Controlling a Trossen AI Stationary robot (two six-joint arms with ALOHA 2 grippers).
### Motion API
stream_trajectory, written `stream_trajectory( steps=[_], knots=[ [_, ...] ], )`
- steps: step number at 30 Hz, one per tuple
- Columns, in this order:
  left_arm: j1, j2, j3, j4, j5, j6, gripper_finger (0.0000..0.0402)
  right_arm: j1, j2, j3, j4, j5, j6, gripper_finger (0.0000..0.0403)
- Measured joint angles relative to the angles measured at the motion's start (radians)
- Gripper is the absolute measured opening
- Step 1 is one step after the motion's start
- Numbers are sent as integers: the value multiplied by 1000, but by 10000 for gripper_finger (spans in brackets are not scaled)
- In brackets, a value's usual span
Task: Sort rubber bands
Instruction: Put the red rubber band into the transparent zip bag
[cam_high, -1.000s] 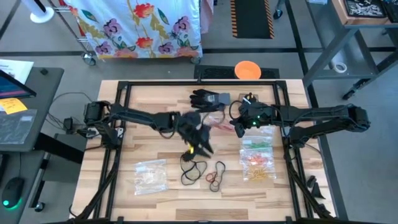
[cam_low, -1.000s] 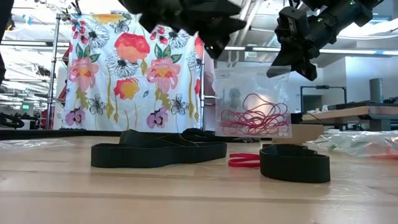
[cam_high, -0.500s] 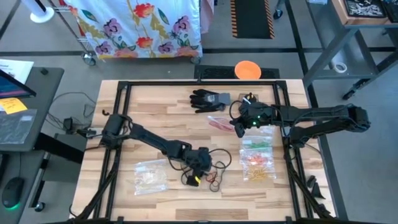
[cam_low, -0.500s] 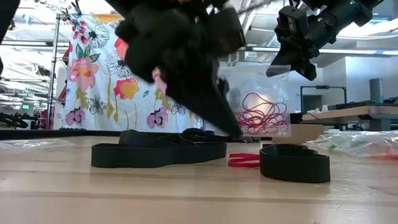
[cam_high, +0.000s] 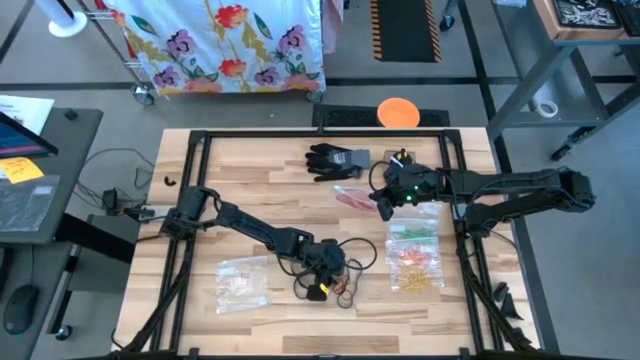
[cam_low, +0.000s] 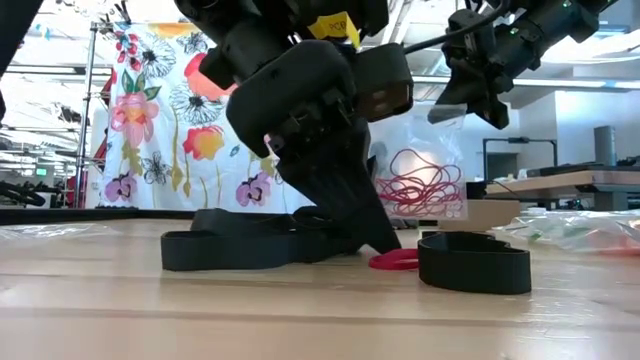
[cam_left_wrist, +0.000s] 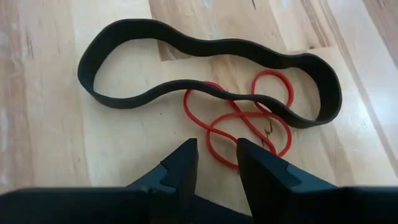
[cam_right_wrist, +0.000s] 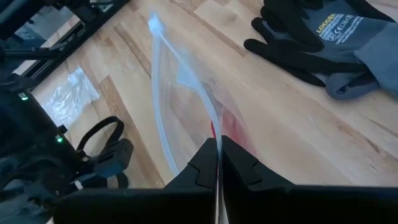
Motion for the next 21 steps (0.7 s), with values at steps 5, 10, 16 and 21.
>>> stream_trajectory(
  steps=[5,10,16,21],
  knots=[
    [0,-1,0,10,12,-28,111,0,0,0,1,0,0,11],
    [-11,1,1,-23,7,-18,111,0,0,0,1,0,0,11],
    [-16,1,3,-86,-96,-26,69,0,0,0,1,0,0,11],
    [-20,1,29,-102,-128,22,8,0,0,0,1,1,0,11]
  ],
)
